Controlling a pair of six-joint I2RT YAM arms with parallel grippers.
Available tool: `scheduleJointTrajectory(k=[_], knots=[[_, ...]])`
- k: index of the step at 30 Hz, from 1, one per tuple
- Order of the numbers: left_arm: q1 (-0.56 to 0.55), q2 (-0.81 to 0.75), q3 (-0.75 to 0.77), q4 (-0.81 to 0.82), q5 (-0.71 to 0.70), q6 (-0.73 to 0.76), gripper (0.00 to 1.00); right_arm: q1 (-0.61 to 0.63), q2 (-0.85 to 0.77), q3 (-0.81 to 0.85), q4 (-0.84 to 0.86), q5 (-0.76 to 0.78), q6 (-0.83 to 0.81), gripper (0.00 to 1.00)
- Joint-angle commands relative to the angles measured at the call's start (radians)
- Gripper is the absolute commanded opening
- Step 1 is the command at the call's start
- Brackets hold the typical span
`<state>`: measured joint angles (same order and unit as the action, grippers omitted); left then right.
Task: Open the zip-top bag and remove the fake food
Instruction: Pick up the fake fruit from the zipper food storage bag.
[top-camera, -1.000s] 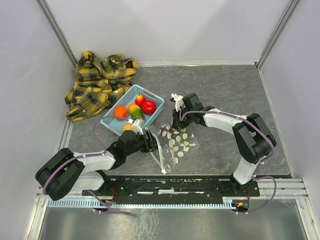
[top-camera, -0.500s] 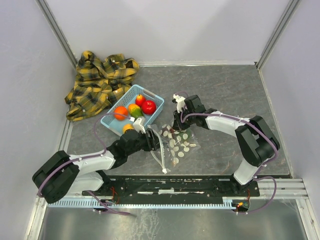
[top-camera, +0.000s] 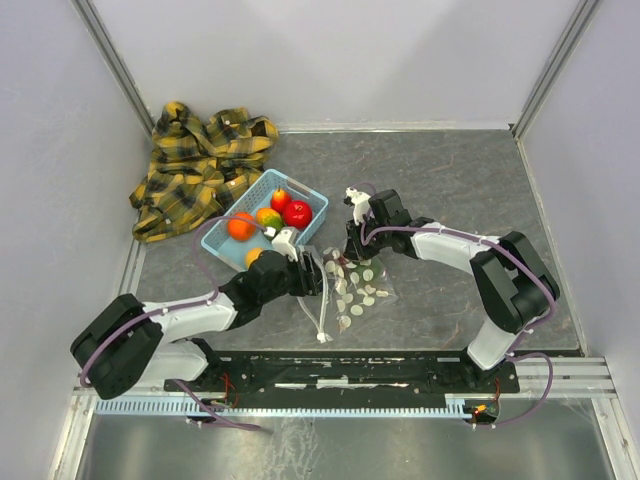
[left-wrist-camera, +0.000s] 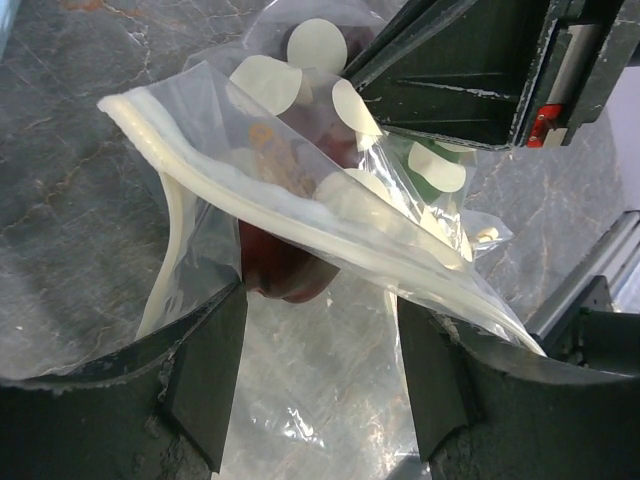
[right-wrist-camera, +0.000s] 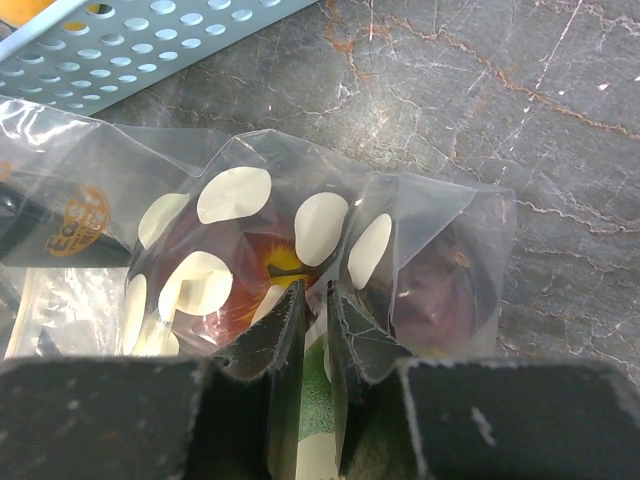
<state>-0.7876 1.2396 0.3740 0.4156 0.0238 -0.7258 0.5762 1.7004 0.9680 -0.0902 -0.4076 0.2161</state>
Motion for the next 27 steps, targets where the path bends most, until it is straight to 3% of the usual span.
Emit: scheduleJointTrajectory(k=[1, 11, 27], knots=[[-0.005, 0.013, 0.056, -0.016, -0.051, 0.103, 0.68, 0.009, -0.019, 0.003, 0.038, -0.02, 0.01, 0.22], [-0.005, -0.03, 0.046, -0.039, -0.046, 0.202, 0.69, 0.008, -0.021, 0.0, 0.052, -0.026, 0.019, 0.22], [-0.005, -0.024, -0.005, 0.044, -0.03, 0.22, 0.8, 0.008, -0.005, 0.013, 0.058, -0.04, 0.018, 0.22]])
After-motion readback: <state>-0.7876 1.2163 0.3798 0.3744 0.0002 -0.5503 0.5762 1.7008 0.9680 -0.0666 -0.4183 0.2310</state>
